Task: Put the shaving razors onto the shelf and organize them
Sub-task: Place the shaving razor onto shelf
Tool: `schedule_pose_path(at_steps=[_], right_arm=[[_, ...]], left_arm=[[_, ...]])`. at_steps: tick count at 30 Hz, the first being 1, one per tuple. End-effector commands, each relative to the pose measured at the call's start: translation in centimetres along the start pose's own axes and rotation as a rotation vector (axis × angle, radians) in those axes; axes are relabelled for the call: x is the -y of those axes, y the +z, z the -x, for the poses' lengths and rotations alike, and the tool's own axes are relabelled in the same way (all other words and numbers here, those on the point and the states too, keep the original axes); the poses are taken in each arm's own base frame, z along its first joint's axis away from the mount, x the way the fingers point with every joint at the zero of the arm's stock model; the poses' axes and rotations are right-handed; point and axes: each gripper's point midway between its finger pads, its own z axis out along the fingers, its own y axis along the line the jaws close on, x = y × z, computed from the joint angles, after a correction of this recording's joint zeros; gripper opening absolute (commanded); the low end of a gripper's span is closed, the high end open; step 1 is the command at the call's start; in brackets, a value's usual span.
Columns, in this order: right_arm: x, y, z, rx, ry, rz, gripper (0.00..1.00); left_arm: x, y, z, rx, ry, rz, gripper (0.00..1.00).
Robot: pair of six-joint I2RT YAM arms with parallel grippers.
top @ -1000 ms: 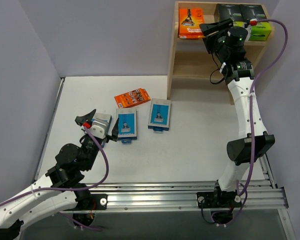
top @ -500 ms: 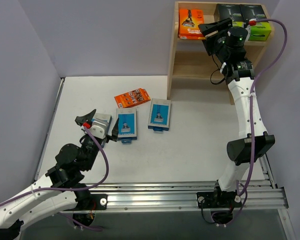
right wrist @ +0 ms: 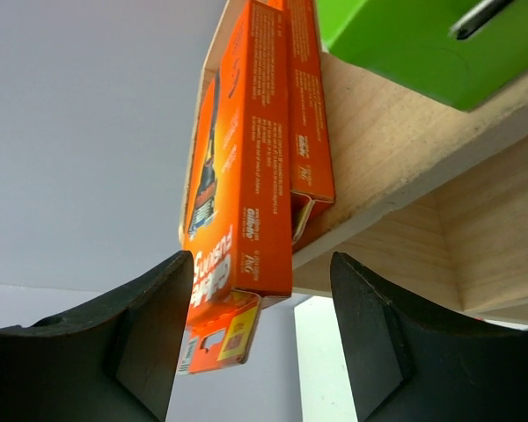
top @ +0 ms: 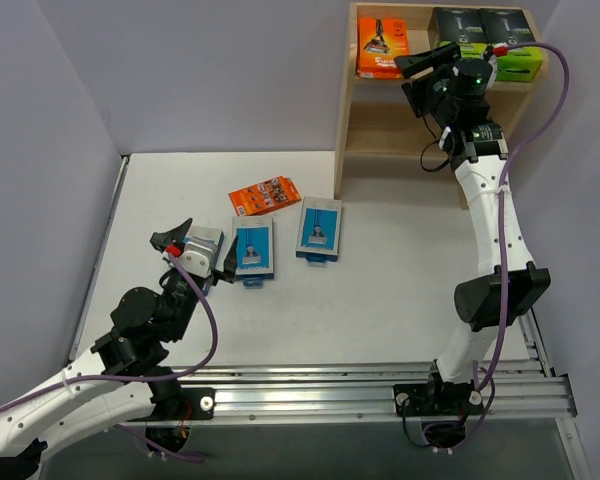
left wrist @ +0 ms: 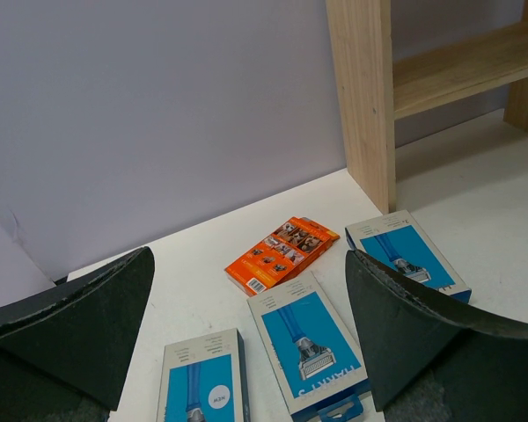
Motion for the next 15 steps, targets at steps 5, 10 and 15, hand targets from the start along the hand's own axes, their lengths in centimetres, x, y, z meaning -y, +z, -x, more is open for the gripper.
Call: schedule_pose_path(at_steps=[5, 10, 15], right_arm=[[-2.7, -3.2, 1.1, 0.009, -0.038, 0.081, 0.60], [-3.3, -3.9, 1.2, 0.002, -0.074, 0.112, 0.62], [-3.9, -4.2, 1.2, -0.010, -0.076, 0.137, 0.63]], left_arm=[[-0.2, 0.1, 1.1, 0.038, -0.015, 0.004, 0.99], [-0.2, 0.1, 1.0, 0.035, -0.010, 0.005, 0.99], [-0.3, 0.1, 1.2, 0.037, -0.007, 0.007, 0.99]])
